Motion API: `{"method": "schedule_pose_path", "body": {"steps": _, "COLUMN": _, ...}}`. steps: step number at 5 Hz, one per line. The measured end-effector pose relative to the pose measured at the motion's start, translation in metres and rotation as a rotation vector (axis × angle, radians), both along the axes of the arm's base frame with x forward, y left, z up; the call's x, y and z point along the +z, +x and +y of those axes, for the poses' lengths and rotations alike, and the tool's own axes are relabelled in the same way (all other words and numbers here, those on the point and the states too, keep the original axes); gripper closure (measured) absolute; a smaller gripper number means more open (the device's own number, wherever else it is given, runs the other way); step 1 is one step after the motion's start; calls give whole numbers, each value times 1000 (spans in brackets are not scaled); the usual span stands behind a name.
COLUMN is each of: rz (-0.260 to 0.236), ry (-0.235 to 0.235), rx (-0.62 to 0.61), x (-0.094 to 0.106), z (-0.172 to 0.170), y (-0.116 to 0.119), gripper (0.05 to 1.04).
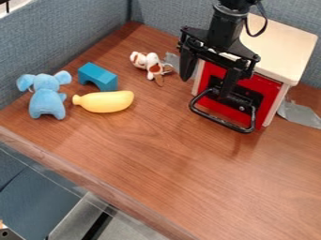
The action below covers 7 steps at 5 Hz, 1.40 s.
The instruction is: Open the drawer
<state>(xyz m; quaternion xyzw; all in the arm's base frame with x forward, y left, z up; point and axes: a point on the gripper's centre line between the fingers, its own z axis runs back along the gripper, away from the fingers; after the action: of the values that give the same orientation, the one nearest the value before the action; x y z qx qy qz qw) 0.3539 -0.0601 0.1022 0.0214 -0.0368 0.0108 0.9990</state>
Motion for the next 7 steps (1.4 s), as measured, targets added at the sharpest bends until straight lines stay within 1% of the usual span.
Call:
{"method": "schedule_pose_path", "body": {"steps": 1, "rz": 42, "ry": 3, "rx": 23, "x": -14, "z": 0, "y": -4, "gripper": 85}}
{"method": "schedule_pose_path", "body": {"steps": 2, "rz": 42, "ry": -11, "rx": 268, "x": -16, "z": -15, "y": -12, "gripper": 85}}
{"method": "schedule_pose_path", "body": {"steps": 3, "rz": -51, "ry": 10, "rx": 529, "x": -7, "z": -29, "y": -15, "gripper": 85}}
{"method": "schedule_pose_path", "body": {"steps": 4, "rz": -104, "ry": 0, "rx": 766, "x": -13, "z": -28, "y": -15, "gripper": 85}}
{"method": "schedule_pose_path", "body": {"steps": 5, "rz": -176, "ry": 11, "rx": 1015, "x": -18, "z": -22, "y": -9, "gripper": 85}}
{"method": "schedule_pose_path", "body": {"steps": 6, "rz": -181, "ry": 23, "rx": 1104, "x": -27, "z": -15, "y": -2, "gripper": 85}}
{"method": "schedule_pose_path", "body": {"steps": 7, "rz": -170, "ry": 16, "rx": 1190, "x": -30, "z": 1, "y": 7, "gripper": 85}}
